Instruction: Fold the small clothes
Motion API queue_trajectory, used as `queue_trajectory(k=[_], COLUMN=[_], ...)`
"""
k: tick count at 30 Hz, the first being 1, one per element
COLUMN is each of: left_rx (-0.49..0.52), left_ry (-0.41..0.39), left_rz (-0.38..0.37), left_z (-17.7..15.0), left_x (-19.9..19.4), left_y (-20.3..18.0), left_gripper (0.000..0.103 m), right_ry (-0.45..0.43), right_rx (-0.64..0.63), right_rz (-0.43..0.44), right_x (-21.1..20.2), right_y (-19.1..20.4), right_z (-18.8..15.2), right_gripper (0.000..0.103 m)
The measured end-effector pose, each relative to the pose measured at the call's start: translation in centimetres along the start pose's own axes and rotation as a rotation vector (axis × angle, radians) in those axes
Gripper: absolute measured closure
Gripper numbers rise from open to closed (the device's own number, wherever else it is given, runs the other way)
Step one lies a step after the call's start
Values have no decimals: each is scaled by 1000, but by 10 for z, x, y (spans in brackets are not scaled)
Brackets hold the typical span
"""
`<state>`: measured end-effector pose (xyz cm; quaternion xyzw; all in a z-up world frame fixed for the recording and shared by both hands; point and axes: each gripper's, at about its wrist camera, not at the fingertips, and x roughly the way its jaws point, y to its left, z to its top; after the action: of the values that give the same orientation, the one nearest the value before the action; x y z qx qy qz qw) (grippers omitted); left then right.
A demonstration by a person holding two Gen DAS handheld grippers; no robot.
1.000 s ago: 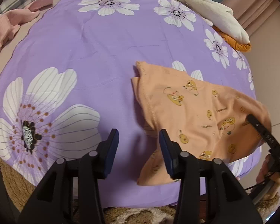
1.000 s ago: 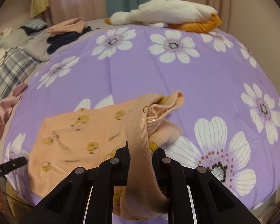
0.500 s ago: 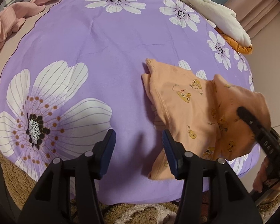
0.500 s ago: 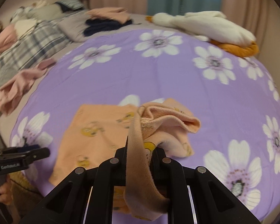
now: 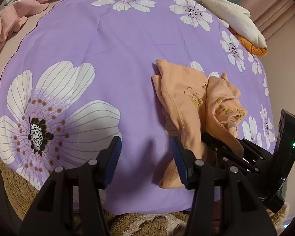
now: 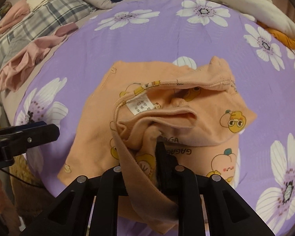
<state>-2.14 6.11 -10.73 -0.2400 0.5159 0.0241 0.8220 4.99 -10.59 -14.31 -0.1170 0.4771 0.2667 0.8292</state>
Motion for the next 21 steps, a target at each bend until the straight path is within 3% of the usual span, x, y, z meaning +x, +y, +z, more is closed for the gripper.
queue_trajectory(k=[3,5,7,16,21], left_rx=[4,2,4,35,80], left_ry=[10,23,25,11,-5], left_rz=[-14,-31,-34,-52,-102], left_z=[1,1,1,2,5], left_x=[3,5,5,0,-8], left_y=[-2,-2,-4,-19,-36], left_gripper=[51,51,51,51,50], right_ry=[-3,6,4,-125,-138], right_rx=[24,51,75,156,228], right_rz=[39,93,168,223,156], right_x=[-4,-8,-18,-74,-74], right_y=[-5,-9,-12,-46,-72], right_z=[0,1,0,-11,-24], right_gripper=[77,62,54,51,51])
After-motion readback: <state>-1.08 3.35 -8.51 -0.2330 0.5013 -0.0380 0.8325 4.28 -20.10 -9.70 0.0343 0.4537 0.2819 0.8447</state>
